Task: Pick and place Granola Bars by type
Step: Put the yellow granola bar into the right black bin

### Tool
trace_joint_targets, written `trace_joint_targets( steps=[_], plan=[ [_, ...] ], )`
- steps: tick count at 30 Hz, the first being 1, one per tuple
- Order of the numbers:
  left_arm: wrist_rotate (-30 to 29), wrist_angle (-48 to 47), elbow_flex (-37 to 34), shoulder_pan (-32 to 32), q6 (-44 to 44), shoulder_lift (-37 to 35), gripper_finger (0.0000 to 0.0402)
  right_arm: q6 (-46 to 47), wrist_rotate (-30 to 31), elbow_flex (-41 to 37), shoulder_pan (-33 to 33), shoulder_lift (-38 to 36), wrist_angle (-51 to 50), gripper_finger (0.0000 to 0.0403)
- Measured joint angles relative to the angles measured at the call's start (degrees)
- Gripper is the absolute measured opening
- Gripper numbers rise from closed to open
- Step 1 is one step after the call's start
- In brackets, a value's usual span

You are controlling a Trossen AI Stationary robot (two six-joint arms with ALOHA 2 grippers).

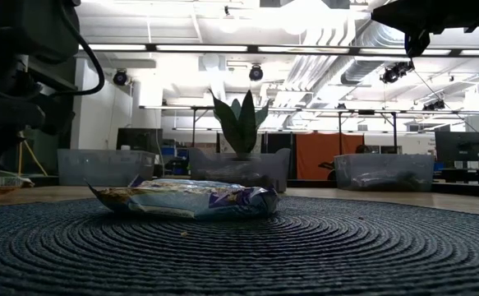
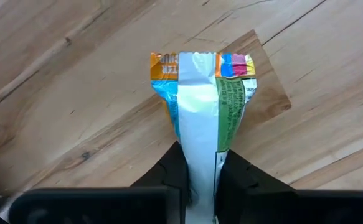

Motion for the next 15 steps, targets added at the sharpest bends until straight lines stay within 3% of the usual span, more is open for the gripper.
trace_joint_targets(
  steps=[8, 15],
  plan=[
    [-0.1, -0.3, 0.0, 0.0, 0.6, -1.8, 0.0039, 0.0, 0.0, 0.0, 0.0, 0.0, 0.0, 0.0000],
    [-4.9, -0.9, 1.6, 0.0, 0.8, -8.5, 0.0038, 0.0, 0.0, 0.0, 0.0, 0.0, 0.0, 0.0000]
  ],
)
